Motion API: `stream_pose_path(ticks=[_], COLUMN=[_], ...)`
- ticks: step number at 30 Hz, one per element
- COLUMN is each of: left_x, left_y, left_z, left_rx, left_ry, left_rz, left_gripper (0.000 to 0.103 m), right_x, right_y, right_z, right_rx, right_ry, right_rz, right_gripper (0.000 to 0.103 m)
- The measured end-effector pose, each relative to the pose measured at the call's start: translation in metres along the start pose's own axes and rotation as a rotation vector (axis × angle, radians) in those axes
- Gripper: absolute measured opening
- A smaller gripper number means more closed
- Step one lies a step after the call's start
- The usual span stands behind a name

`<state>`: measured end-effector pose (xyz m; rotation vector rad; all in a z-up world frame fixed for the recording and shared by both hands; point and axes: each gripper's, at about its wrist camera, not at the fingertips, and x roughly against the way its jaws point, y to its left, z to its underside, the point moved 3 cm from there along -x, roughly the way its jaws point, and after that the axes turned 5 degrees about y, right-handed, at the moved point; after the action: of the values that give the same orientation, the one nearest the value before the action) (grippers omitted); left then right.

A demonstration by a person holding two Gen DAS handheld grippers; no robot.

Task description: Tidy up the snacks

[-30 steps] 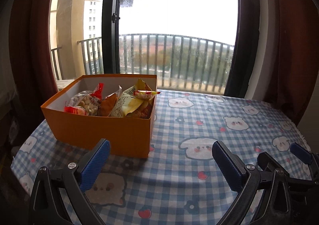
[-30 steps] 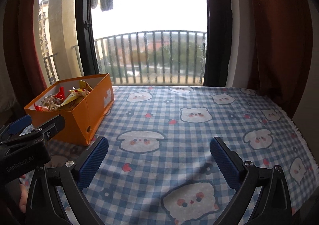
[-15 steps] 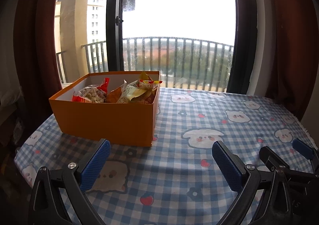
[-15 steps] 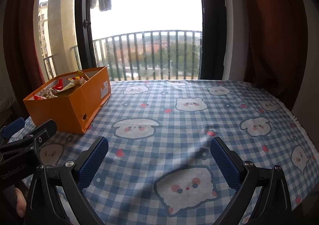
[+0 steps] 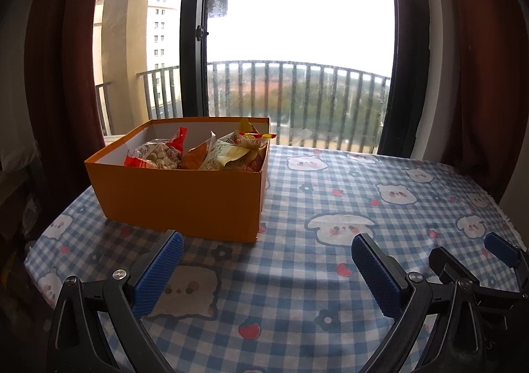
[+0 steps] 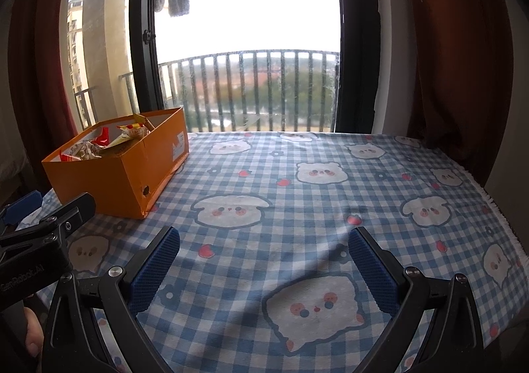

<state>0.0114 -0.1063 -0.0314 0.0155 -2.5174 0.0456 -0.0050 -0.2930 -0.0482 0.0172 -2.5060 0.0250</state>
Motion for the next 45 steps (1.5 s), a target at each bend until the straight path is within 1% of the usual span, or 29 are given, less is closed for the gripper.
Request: stream_pose_path(ticks=[12, 17, 27, 32, 41, 45], left_x=[-0.0011, -0.0039, -0.0030, -0.0031, -0.0043, -0.0047], left_y=[0.0019, 0.0043, 0.0020, 0.0022, 0.0021, 0.0003], left_z=[0.0011, 0.0031, 0.0032, 0.0035, 0.0040, 0.0048], left_rx=[0.001, 0.009, -0.002, 0.004, 0.007, -0.011], left_ry=[0.005, 0.019, 0.010, 0.017, 0.010, 0.008], left_rz=[0.005, 0.015, 0.006, 0.016, -0.014, -0.019], left_gripper=[0.103, 0.103, 0.103, 0.103, 0.103, 0.103], right_x=[0.0001, -0.0001, -0.0018, -0.0020, -0.0034, -0.0017], right_y=[0.0029, 0.0048, 0.0067, 0.0067, 0.0044, 0.0028], right_z=[0.0012, 0.0025, 0.0033, 0.0032, 0.0038, 0.0030], right_rx=[0.002, 0.005, 0.015, 0.014, 0.014, 0.006], right_ry=[0.004, 0.009, 0.013, 0.011, 0.020, 0.014], right_rz=[-0.001, -0.002, 0.004, 0.003, 0.006, 0.002], right_gripper=[0.103, 0.103, 0.103, 0.103, 0.103, 0.103])
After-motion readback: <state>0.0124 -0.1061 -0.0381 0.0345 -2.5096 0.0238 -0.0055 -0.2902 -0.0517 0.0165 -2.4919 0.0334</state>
